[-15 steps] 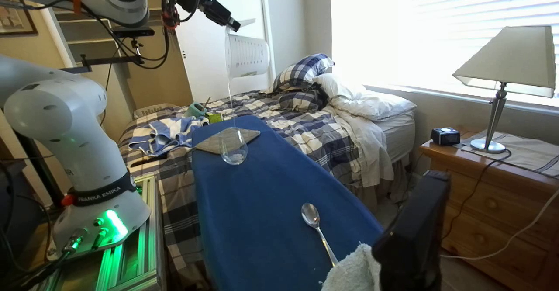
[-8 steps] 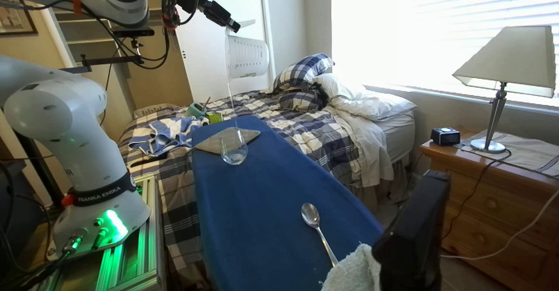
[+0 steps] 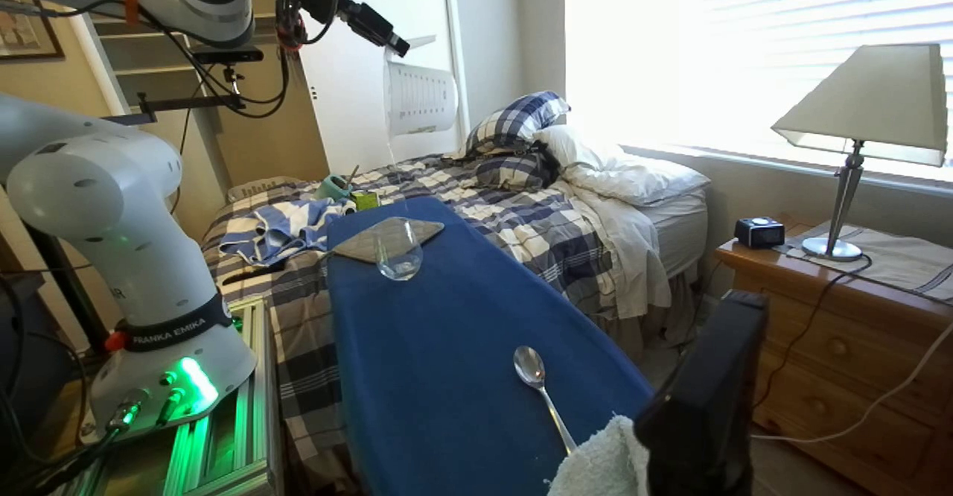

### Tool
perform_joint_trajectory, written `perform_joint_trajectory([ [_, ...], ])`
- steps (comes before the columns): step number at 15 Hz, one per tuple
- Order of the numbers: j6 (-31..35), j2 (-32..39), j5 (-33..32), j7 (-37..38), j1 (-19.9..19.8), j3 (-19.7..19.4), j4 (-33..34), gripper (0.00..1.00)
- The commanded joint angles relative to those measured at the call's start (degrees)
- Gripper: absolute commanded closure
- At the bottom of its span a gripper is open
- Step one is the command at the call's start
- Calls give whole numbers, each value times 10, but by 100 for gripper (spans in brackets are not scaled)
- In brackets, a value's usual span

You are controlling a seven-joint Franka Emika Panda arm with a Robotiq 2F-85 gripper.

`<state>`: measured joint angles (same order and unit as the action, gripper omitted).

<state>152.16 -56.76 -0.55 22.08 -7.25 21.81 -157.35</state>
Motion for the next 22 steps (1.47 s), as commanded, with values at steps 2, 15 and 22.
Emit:
perform_joint_trajectory([
  [2,-14,-3,-3,19,-3,0,1,93],
  [15,-47,9,-8,35,-34,-12,0,93],
  [22,-54,34,0,87,-84,-22,-2,93],
])
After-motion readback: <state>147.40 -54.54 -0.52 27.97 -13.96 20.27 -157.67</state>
